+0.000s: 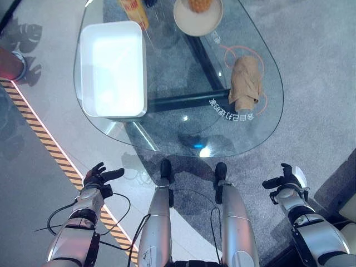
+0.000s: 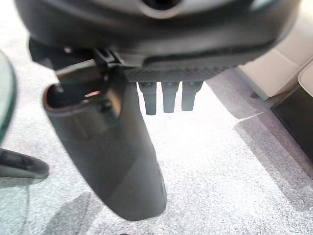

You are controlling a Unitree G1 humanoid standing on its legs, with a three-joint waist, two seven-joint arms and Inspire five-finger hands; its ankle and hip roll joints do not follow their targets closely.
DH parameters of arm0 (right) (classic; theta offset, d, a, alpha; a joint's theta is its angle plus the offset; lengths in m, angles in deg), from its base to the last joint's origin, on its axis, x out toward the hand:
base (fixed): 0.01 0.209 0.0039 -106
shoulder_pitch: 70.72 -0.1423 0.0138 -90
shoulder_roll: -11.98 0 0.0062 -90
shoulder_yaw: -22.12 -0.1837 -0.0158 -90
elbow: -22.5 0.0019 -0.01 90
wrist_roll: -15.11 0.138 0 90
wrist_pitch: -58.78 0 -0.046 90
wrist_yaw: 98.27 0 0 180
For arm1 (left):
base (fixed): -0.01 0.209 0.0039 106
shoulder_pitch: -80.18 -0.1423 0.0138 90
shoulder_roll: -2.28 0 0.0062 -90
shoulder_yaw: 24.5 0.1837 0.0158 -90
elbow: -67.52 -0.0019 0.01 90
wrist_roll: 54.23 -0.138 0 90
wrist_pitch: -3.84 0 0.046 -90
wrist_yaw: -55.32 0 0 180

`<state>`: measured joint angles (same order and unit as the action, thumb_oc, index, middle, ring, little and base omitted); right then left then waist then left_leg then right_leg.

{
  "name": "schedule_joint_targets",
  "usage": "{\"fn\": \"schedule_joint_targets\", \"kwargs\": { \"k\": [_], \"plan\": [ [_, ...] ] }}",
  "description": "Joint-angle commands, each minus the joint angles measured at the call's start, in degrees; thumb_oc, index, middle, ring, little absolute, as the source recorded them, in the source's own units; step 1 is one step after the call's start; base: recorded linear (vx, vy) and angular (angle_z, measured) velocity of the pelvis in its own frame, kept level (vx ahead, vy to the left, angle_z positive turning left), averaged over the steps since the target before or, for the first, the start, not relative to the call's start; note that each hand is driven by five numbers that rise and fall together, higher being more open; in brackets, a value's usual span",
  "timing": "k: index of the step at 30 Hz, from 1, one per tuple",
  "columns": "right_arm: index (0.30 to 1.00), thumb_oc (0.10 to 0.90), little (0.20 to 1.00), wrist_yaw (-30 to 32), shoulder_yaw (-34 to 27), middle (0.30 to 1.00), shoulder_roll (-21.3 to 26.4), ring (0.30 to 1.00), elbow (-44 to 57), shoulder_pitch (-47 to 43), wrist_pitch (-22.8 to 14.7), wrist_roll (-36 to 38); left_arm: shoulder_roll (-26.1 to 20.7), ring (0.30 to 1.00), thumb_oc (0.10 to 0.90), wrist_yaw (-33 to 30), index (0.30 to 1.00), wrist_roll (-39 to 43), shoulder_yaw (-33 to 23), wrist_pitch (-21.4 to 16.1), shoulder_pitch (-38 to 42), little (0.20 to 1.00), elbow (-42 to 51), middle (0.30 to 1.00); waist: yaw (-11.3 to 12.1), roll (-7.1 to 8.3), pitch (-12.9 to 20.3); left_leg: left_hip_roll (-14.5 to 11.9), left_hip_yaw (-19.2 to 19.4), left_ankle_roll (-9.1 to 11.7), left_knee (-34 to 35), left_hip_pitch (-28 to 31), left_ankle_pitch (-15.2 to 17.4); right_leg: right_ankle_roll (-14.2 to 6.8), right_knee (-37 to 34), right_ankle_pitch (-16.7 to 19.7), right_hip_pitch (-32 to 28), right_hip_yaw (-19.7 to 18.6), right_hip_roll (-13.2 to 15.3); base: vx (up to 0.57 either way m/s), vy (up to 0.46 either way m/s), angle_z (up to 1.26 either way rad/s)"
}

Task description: Wipe the table with a cloth and put it in the basket.

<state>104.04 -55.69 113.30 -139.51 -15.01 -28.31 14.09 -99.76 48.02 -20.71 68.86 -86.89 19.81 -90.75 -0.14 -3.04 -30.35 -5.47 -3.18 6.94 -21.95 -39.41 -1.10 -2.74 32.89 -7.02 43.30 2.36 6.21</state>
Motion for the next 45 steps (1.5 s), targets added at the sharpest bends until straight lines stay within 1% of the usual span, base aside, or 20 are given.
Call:
{"fn": "schedule_joint_targets", "kwargs": {
  "k": [1, 6, 8, 11, 14, 16, 17, 18, 19, 20, 22, 26, 30, 32, 33, 35, 37, 39, 42, 45],
  "plan": [
    [0.9, 0.8, 0.9, 4.2, -0.6, 0.9, 5.0, 0.9, 1.4, 2.1, -1.6, 2.1, -4.4, 0.9, 0.8, -2.9, 0.9, 2.3, -2.5, -1.4, -1.7, 0.9, 0.6, 0.9, 0.0, 0.87, 0.6, 4.7, 2.5, -4.6, -5.1, -3.2, 2.3, 1.4, -3.3, 2.3, -0.1, 2.0, -3.7, 0.0, 0.0, 0.0],
    [0.9, 0.8, 0.9, 5.7, -1.0, 0.9, 5.5, 0.9, 1.5, 1.1, -3.6, 3.4, -4.6, 0.9, 0.8, -2.5, 0.9, 2.8, -2.3, -1.9, -1.0, 0.9, 0.2, 0.9, 0.3, 0.94, 0.6, 4.6, 2.2, -4.6, -6.8, -5.3, 3.0, 1.9, -1.5, 1.5, 1.6, 2.6, -3.7, -0.01, -0.015, 0.0],
    [0.9, 0.8, 0.9, 6.4, -1.3, 0.9, 5.8, 0.9, 1.4, 0.7, -4.3, 4.2, -4.7, 0.9, 0.8, -2.2, 0.9, 2.7, -2.2, -1.8, -0.9, 0.9, 0.0, 0.9, 0.4, 0.83, 0.6, 4.7, 2.1, -4.5, -7.2, -5.7, 3.1, 2.0, -1.2, 1.4, 2.0, 2.7, -3.6, 0.0, 0.0, 0.0],
    [0.9, 0.8, 0.9, 8.0, -1.9, 0.9, 6.4, 0.9, 1.2, -0.2, -6.2, 5.7, -4.7, 0.9, 0.8, -1.5, 0.9, 2.9, -2.3, -1.9, -1.0, 0.9, -0.5, 0.9, 0.5, 0.42, 0.6, 4.9, 2.0, -4.4, -7.5, -5.9, 3.2, 2.1, -1.0, 1.4, 2.1, 2.9, -3.6, 0.0, 0.0, 0.0],
    [0.9, 0.8, 0.9, 9.2, -2.3, 0.9, 7.0, 0.9, 2.0, -0.7, -7.8, 8.9, -4.7, 0.9, 0.8, -1.7, 0.9, 3.2, -2.2, -1.5, -1.0, 0.9, -0.2, 0.9, 0.5, 0.33, 0.6, 4.9, 2.2, -4.2, -7.0, -5.5, 3.1, 2.1, -1.6, 1.4, 1.6, 3.0, -3.7, 0.0, 0.0, 0.0],
    [0.9, 0.8, 0.9, 10.9, -3.5, 0.9, 7.4, 0.9, 4.3, -1.2, -10.6, 14.0, -4.6, 0.9, 0.8, -2.0, 0.9, 3.6, -2.0, -1.5, -1.2, 0.9, 0.0, 0.9, 0.4, 0.27, 0.6, 5.1, 2.1, -4.0, -6.8, -5.1, 3.1, 2.1, -2.0, 1.5, 1.3, 2.9, -3.8, 0.0, 0.0, 0.0],
    [0.9, 0.8, 0.9, 11.0, -4.0, 0.9, 7.4, 0.9, 5.0, -1.3, -10.8, 14.8, -4.6, 0.9, 0.8, -2.0, 0.9, 3.6, -2.0, -1.6, -1.4, 0.9, 0.1, 0.9, 0.4, 0.26, 0.6, 5.1, 2.1, -3.9, -6.7, -5.0, 3.1, 2.1, -2.2, 1.5, 1.2, 2.9, -3.8, 0.0, 0.0, 0.0],
    [0.9, 0.8, 0.9, 11.7, -5.0, 0.9, 7.6, 0.9, 7.0, -1.6, -12.4, 17.3, -4.4, 0.9, 0.8, -2.1, 0.9, 3.9, -1.9, -1.8, -1.8, 0.9, 0.3, 0.9, 0.3, 0.25, 0.6, 5.2, 2.0, -3.9, -6.5, -4.7, 3.2, 2.1, -2.5, 1.5, 0.9, 2.8, -3.9, 0.0, 0.0, 0.0],
    [0.9, 0.8, 0.9, 12.2, -5.2, 0.9, 7.6, 0.9, 7.5, -1.7, -13.0, 17.9, -4.3, 0.9, 0.8, -2.1, 0.9, 3.9, -1.9, -1.9, -1.8, 0.9, 0.3, 0.9, 0.2, 0.26, 0.6, 5.2, 2.0, -3.8, -6.5, -4.7, 3.2, 2.1, -2.6, 1.5, 0.8, 2.8, -3.9, 0.02, 0.033, 0.0],
    [0.9, 0.8, 0.9, 13.0, -6.0, 0.9, 7.7, 0.9, 9.5, -2.5, -14.6, 20.0, -4.2, 0.9, 0.8, -2.1, 0.9, 4.3, -1.9, -1.9, -1.8, 0.9, 0.1, 0.9, 0.2, 0.32, 0.6, 5.1, 2.1, -3.8, -6.4, -4.4, 3.3, 2.2, -2.8, 1.4, 0.5, 2.8, -3.9, 0.0, 0.0, 0.0],
    [0.9, 0.8, 0.9, 14.4, -6.7, 0.9, 7.7, 0.9, 13.1, -3.9, -16.6, 23.3, -3.8, 0.9, 0.8, -2.2, 0.9, 4.4, -1.9, -1.9, -1.7, 0.9, 0.2, 0.9, 0.1, 0.46, 0.6, 5.3, 2.2, -3.7, -6.2, -4.1, 3.4, 2.3, -3.3, 1.5, 0.1, 2.9, -3.8, 0.01, 0.016, 0.0],
    [0.9, 0.8, 0.9, 16.9, -7.0, 0.9, 8.3, 0.9, 18.8, -7.1, -18.4, 26.3, -3.4, 0.9, 0.8, -2.0, 0.9, 4.8, -1.3, -2.3, -1.5, 0.9, 0.0, 0.9, 0.2, 0.47, 0.6, 5.6, 2.1, -3.7, -5.4, -3.8, 3.2, 2.4, -4.2, 1.7, -0.2, 3.1, -3.8, 0.0, 0.01, 0.0],
    [0.9, 0.8, 0.9, 21.0, -6.0, 0.9, 8.4, 0.9, 26.4, -9.3, -19.8, 26.1, -2.7, 0.9, 0.8, -1.9, 0.9, 5.7, -0.8, -2.9, -1.9, 0.9, 0.1, 0.9, 0.1, 0.28, 0.6, 5.9, 2.4, -3.7, -4.4, -3.7, 2.8, 2.5, -4.9, 1.8, -0.1, 3.2, -3.8, 0.0, 0.043, 0.0],
    [0.9, 0.8, 0.9, 21.3, -5.8, 0.9, 8.1, 0.9, 28.8, -9.9, -19.9, 25.8, -2.3, 0.9, 0.8, -2.0, 0.9, 5.8, -0.7, -3.1, -2.0, 0.9, 0.2, 0.9, 0.1, 0.2, 0.6, 6.0, 2.4, -3.8, -4.0, -3.7, 2.7, 2.5, -5.1, 1.7, -0.1, 3.2, -3.8, -0.01, 0.043, -0.01],
    [0.9, 0.8, 0.9, 21.1, -5.4, 0.9, 7.9, 0.9, 31.6, -10.5, -19.7, 24.6, -1.9, 0.9, 0.8, -2.2, 0.9, 6.2, -0.6, -3.5, -2.3, 0.9, 0.4, 0.9, 0.1, 0.12, 0.6, 6.0, 2.4, -3.8, -3.6, -3.6, 2.6, 2.5, -5.3, 1.7, 0.0, 3.2, -3.8, -0.01, 0.052, -0.02],
    [0.9, 0.8, 0.9, 20.8, -4.9, 0.9, 7.7, 0.9, 33.9, -11.0, -19.0, 23.7, -1.5, 0.9, 0.8, -2.3, 0.9, 6.0, -0.5, -3.7, -2.5, 0.9, 0.6, 0.9, 0.1, 0.04, 0.6, 6.1, 2.4, -3.7, -3.3, -3.5, 2.5, 2.5, -5.4, 1.6, 0.0, 3.1, -3.8, 0.0, 0.024, -0.01],
    [0.9, 0.8, 0.9, 18.6, -3.3, 0.9, 7.1, 0.9, 38.1, -12.3, -15.9, 22.3, -0.9, 0.9, 0.8, -2.5, 0.9, 5.6, -0.4, -3.9, -2.5, 0.9, 0.9, 0.9, 0.3, -0.08, 0.6, 6.3, 2.5, -3.6, -2.8, -3.4, 2.3, 2.5, -5.8, 1.5, -0.1, 3.2, -3.6, 0.0, 0.0, 0.0],
    [0.9, 0.8, 0.9, 17.7, -1.7, 0.9, 6.9, 0.9, 40.8, -13.2, -13.8, 20.7, -0.8, 0.9, 0.8, -2.6, 0.9, 5.4, -0.3, -3.7, -2.5, 0.9, 1.4, 0.9, 0.4, -0.15, 0.6, 6.4, 2.6, -3.6, -2.4, -3.3, 2.1, 2.6, -6.0, 1.5, -0.2, 3.3, -3.5, 0.0, 0.0, 0.0],
    [0.9, 0.8, 0.9, 17.1, -0.3, 0.9, 6.4, 0.9, 42.7, -13.9, -12.0, 18.9, -0.7, 0.9, 0.8, -2.3, 0.9, 5.3, -0.3, -3.7, -2.3, 0.9, 1.3, 0.9, 0.5, -0.23, 0.6, 6.5, 2.7, -3.6, -2.1, -3.1, 1.9, 2.7, -6.1, 1.4, -0.3, 3.4, -3.4, 0.0, 0.0, 0.0],
    [0.9, 0.8, 0.9, 15.9, 1.9, 0.9, 5.5, 0.9, 44.0, -15.6, -9.8, 18.1, -0.2, 0.9, 0.8, -1.7, 0.9, 4.8, -0.2, -3.8, -2.2, 0.9, 1.1, 0.9, 0.8, -0.72, 0.6, 6.6, 3.0, -3.6, -1.4, -2.2, 1.8, 2.9, -6.3, 1.0, -1.0, 3.6, -3.1, 0.01, 0.042, -0.01]
  ]
}}
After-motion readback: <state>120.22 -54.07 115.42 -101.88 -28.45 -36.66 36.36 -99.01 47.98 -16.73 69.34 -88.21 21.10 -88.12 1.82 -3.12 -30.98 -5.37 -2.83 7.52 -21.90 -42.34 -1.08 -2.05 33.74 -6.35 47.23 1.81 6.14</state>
